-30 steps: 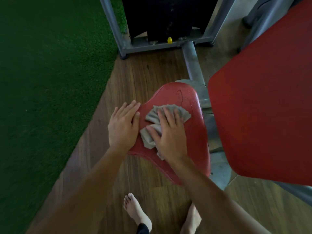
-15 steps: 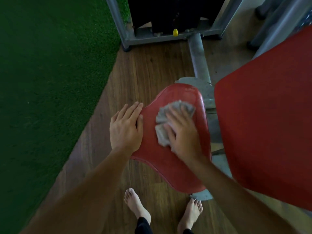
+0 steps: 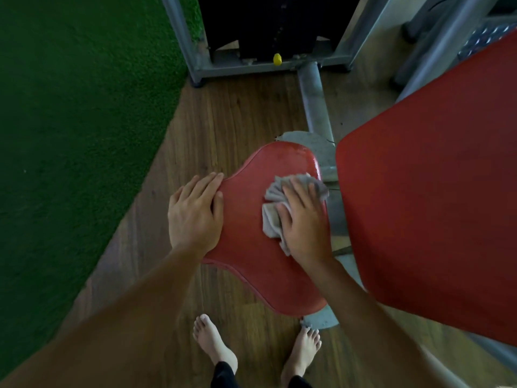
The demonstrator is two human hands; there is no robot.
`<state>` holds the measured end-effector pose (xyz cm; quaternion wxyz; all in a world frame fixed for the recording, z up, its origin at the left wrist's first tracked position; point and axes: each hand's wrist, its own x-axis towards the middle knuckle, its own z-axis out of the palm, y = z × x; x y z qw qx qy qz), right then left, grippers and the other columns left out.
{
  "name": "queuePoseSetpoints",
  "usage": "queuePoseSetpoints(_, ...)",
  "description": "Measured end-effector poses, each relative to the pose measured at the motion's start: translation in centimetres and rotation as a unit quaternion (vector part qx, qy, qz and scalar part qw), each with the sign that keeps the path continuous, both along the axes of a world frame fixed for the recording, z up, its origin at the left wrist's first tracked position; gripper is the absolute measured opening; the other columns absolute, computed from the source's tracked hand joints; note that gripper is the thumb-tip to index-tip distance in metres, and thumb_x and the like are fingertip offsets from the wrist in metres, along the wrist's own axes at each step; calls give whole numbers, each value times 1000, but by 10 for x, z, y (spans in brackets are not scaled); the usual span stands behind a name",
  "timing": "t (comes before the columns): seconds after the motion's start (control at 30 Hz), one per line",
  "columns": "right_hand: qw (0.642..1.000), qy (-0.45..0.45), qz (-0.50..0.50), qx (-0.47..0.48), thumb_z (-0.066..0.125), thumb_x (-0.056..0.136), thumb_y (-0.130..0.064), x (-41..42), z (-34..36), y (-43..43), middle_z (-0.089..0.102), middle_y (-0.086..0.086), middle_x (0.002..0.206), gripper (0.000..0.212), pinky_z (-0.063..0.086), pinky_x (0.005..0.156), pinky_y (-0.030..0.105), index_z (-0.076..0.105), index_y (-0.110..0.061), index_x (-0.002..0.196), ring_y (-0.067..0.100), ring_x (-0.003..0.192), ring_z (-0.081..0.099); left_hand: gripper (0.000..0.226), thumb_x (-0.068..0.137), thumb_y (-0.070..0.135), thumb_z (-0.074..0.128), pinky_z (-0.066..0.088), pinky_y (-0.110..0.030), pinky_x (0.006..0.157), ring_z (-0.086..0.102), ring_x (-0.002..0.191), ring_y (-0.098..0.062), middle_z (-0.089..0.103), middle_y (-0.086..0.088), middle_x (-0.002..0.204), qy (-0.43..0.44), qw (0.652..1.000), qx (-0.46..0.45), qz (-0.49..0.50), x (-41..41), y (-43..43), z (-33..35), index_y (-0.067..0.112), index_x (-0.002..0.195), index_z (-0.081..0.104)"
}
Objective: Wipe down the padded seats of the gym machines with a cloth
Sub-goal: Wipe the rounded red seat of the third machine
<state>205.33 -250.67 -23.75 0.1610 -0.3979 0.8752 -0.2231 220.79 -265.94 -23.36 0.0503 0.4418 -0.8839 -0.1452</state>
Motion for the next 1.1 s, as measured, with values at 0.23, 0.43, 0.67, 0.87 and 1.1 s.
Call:
queuePoseSetpoints(0.23, 998, -8, -50, -23, 48, 94, -34, 7, 3, 5, 44, -1, 151, 39, 39, 113, 48, 59, -20, 129, 26, 149, 30, 41, 106, 35, 40, 33, -40, 111, 47, 138, -18, 57, 9, 145, 6, 1000, -5, 3, 0, 1, 0, 31, 144, 52)
queuePoseSetpoints(0.43, 993, 1, -107, 44, 55, 93, -27, 10, 14, 9, 37, 8, 155, 57, 47, 104, 45, 40, -20, 148, 29, 137, 42, 47, 105, 44, 30, 25, -50, 117, 40, 144, -20, 52, 8, 149, -71, 997, 25, -4, -6, 0, 7, 31, 147, 48)
queuePoseSetpoints(0.67, 993, -1, -95, 64, 36, 99, -38, -6, 3, -8, 29, 15, 162, 64, 28, 121, 41, 31, -4, 153, 28, 149, 26, 54, 104, 30, 25, 6, -52, 126, 12, 155, -35, 38, -12, 159, -121, 992, 27, 9, -35, 10, 6, 7, 150, 41)
queuePoseSetpoints(0.87, 996, 50, -54, 54, 47, 101, -42, -58, -16, -53, 41, 10, 155, 60, 38, 112, 43, 39, -10, 151, 29, 140, 40, 55, 108, 41, 19, 20, -48, 124, 24, 153, -27, 41, -2, 158, -90, 996, 15, 9, -35, 11, -1, 17, 153, 39)
queuePoseSetpoints(1.1, 992, -5, -123, 23, 49, 102, -36, -78, -15, -63, 58, 10, 138, 49, 42, 105, 38, 47, -12, 144, 28, 128, 53, 46, 108, 35, 30, 32, -46, 116, 44, 142, -23, 59, 1, 143, -61, 998, -3, -9, -35, 6, -2, 18, 143, 53)
